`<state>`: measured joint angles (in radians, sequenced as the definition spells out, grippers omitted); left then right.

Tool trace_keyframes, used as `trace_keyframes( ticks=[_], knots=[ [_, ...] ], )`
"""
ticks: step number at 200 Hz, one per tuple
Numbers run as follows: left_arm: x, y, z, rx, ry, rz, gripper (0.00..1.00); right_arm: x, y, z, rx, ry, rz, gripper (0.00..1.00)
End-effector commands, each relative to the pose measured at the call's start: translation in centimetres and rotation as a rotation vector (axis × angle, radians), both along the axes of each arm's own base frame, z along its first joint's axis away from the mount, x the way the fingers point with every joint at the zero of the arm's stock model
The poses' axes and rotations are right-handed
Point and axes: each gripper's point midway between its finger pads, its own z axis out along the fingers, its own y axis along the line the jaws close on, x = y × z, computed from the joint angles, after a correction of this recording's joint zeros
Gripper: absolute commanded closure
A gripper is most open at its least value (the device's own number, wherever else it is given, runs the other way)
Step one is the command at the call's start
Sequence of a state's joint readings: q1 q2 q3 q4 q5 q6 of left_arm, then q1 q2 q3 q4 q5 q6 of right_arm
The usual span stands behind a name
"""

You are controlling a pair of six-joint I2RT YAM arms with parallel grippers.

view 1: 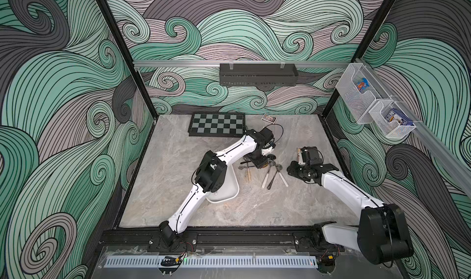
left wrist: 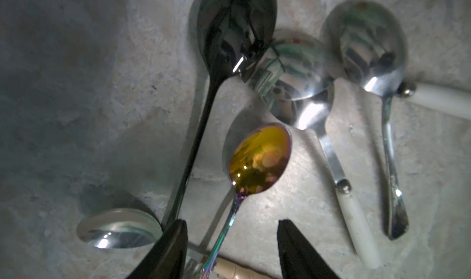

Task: Put the spoon into the storage box
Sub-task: Pick up the spoon from the center of the board.

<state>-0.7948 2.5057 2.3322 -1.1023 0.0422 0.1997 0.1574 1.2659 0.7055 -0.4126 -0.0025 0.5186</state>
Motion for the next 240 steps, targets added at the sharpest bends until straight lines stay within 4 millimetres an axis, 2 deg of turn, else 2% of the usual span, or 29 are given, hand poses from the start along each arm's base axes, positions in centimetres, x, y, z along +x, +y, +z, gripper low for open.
trace_keyframes(
  ticks=[1, 61, 129, 198, 240],
  knots=[
    [1.2, -0.6, 1.9, -0.019, -0.075, -0.029, 0.41, 0.4, 0.1, 0.1, 0.011, -0.013, -0.005, 0.55],
    [3.3, -1.8, -0.4, -0.038, -0.109, -0.035, 0.48, 0.4, 0.3, 0.1, 0.020, -0.015, 0.002, 0.55],
    [5.5, -1.1, -3.1, -0.016, -0.123, 0.009, 0.56, 0.5, 0.6, -0.2, 0.030, -0.007, 0.012, 0.55],
    [4.9, -0.8, -5.2, 0.001, -0.076, 0.018, 0.69, 0.6, 0.7, -0.4, 0.034, -0.001, 0.018, 0.55],
    [4.7, -0.6, -6.0, 0.013, -0.059, 0.033, 0.87, 0.6, 0.7, -0.4, 0.034, 0.000, 0.020, 0.55]
  ],
)
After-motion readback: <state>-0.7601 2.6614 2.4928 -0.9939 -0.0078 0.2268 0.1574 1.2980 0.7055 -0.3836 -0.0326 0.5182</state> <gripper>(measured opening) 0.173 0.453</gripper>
